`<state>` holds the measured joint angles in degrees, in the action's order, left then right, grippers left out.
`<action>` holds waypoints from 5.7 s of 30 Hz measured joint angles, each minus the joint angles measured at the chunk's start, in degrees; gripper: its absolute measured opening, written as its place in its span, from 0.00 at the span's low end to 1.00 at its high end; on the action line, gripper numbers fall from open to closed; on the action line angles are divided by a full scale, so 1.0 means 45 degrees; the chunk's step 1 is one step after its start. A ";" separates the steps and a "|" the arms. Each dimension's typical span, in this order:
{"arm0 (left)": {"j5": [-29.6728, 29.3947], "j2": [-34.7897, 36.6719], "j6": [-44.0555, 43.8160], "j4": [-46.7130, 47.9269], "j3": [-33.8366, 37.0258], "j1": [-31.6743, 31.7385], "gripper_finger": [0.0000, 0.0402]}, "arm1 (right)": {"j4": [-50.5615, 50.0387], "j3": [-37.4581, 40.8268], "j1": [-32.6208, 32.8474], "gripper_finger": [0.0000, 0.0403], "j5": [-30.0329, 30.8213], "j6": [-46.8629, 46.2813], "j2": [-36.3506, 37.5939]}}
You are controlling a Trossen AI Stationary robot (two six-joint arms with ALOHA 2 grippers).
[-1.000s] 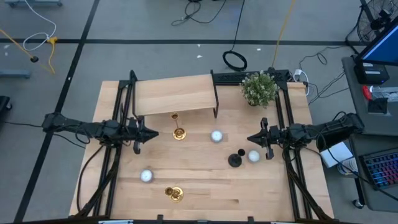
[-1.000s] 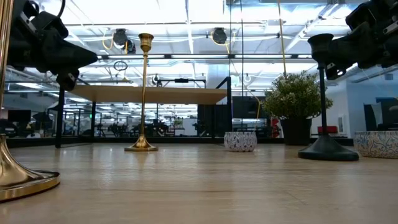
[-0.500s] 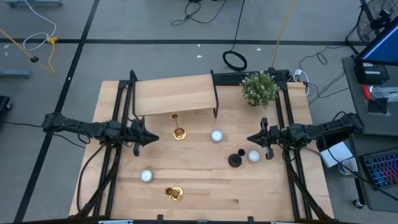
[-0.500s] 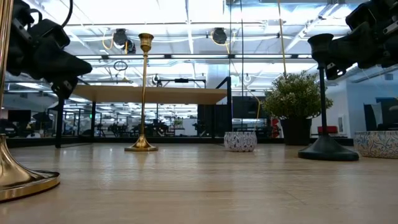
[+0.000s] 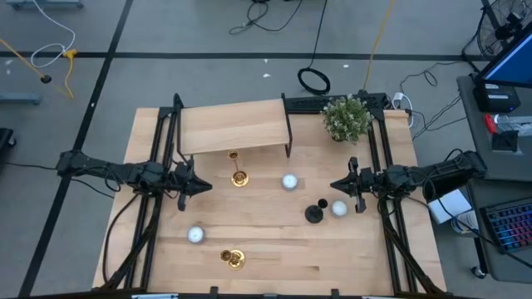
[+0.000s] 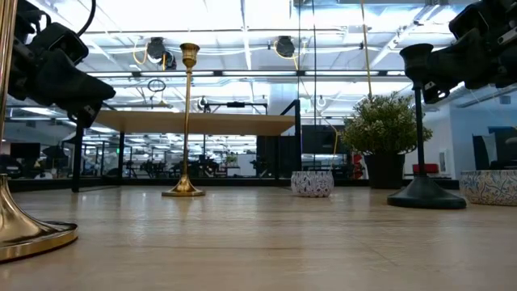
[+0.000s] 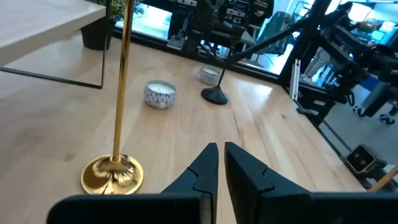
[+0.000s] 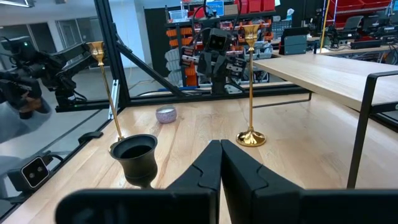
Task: Pick & Place candle stick holders
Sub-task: Put the top gold candle holder on the shelf
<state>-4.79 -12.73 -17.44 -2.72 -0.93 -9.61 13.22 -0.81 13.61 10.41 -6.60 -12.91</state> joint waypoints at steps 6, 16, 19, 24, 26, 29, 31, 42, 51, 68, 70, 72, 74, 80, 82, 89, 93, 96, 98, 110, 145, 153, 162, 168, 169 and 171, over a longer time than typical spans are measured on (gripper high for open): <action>-0.0704 0.0000 0.0279 -0.0010 0.0000 -0.0005 0.17 | 0.0002 0.0002 0.0000 0.01 0.0000 0.0002 0.0000; -0.1384 0.0000 0.0182 -0.0049 0.0000 0.0000 0.40 | 0.0002 -0.0002 0.0000 0.01 0.0000 0.0002 -0.0004; -0.1382 0.0000 0.0182 -0.0049 0.0000 0.0000 0.43 | 0.0002 -0.0002 0.0000 0.01 0.0000 0.0002 -0.0001; -0.1374 0.0000 0.0177 -0.0039 0.0000 -0.0001 0.45 | 0.0002 -0.0002 0.0000 0.01 0.0000 -0.0002 0.0000; -0.1315 0.0000 0.0173 -0.0039 0.0000 -0.0001 0.45 | 0.0002 0.0001 0.0000 0.01 0.0000 -0.0001 0.0000; -0.1311 0.0000 0.0172 -0.0034 0.0000 -0.0002 0.45 | 0.0002 -0.0002 0.0000 0.01 0.0000 0.0002 0.0000; -0.1286 0.0000 0.0172 -0.0032 0.0000 0.0000 0.45 | -0.0002 -0.0002 0.0000 0.01 0.0000 0.0002 -0.0005; -0.1270 0.0000 0.0143 -0.0377 0.0000 -0.0005 0.45 | 0.0001 -0.0001 0.0000 0.01 0.0000 0.0002 -0.0002; -0.1275 0.0000 0.0158 -0.0384 0.0000 -0.0004 0.45 | -0.0002 -0.0002 0.0000 0.01 0.0000 -0.0002 -0.0004; -0.1613 0.0000 0.0161 -0.1373 0.0005 -0.0003 0.45 | 0.0316 -0.0001 -0.0007 0.01 -0.0212 -0.2671 -0.0005; -0.1610 0.0000 0.0301 -0.1615 0.0005 -0.0001 0.45 | 0.0636 0.0000 -0.0007 0.01 0.0224 -0.1878 0.0000; -0.1610 0.0000 0.0719 -0.1765 0.0005 0.0000 0.45 | 0.0773 0.0002 -0.0010 0.01 0.0413 -0.1260 -0.0001; -0.1620 0.0000 0.1095 -0.1888 0.0005 0.0000 0.45 | 0.0940 0.0002 -0.0010 0.01 0.0389 -0.0690 -0.0005; -0.1640 -0.0002 0.1234 -0.2206 0.0005 -0.0002 0.45 | 0.2884 0.0002 -0.0010 0.01 0.1820 0.2412 -0.0005; -0.1720 -0.0025 0.1281 -0.2495 0.0005 -0.0005 0.45 | 0.3891 0.0002 -0.0010 0.01 0.2657 0.3225 -0.0004; -0.1969 -0.1347 0.2007 -0.2275 -0.1165 -0.0004 0.45 | 0.5966 0.0002 -0.0015 0.01 0.4687 0.5336 -0.0001; -0.1969 -0.2863 0.2301 -0.1720 -0.2443 0.0000 0.45 | 0.6127 0.0002 -0.0015 0.01 0.4530 0.6386 -0.0010; -0.1974 -0.3982 0.2668 -0.1140 -0.3328 -0.0005 0.45 | 0.6510 0.0002 -0.0010 0.01 0.4363 0.6394 -0.0008; -0.1999 -0.4694 0.3004 -0.0737 -0.3791 -0.0004 0.45 | 0.6842 0.0002 -0.0010 0.01 0.4410 0.6468 -0.0005; -0.4719 -0.8149 0.3071 -0.2740 -0.4148 0.0083 0.45 | 0.7356 0.0002 -0.0010 0.01 0.4352 0.6952 -0.0010; -0.4257 -1.0525 0.2215 -0.7241 -0.4323 0.0794 0.04 | 0.5762 0.0002 -0.0010 0.40 0.4347 0.5470 -0.0024; -0.4727 -0.8845 0.2652 -0.4309 -0.6518 -0.0239 0.05 | 0.5763 0.0002 -0.0010 0.39 0.4347 0.4903 -0.0024; -0.6169 -0.7149 0.3546 0.1204 -1.0212 -0.0393 0.05 | 0.5763 0.0002 -0.0010 0.39 0.4347 0.4898 -0.0024; -0.7659 -0.6357 0.4710 0.3744 -1.1954 -0.0246 0.03 | 0.5763 0.0002 -0.0010 0.39 0.4347 0.4910 -0.0024; -0.7708 -0.6223 0.4848 0.3830 -1.2073 -0.0138 0.03 | 0.5763 0.0002 -0.0010 0.38 0.4347 0.4946 -0.0024; -0.7735 -0.6007 0.5114 0.3898 -1.2163 0.0179 0.03 | 0.5763 0.0002 -0.0010 0.39 0.4347 0.4952 -0.0024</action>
<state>-39.60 -39.76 5.57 14.82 -55.66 -8.80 39.16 -0.80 13.56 29.98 15.68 -13.02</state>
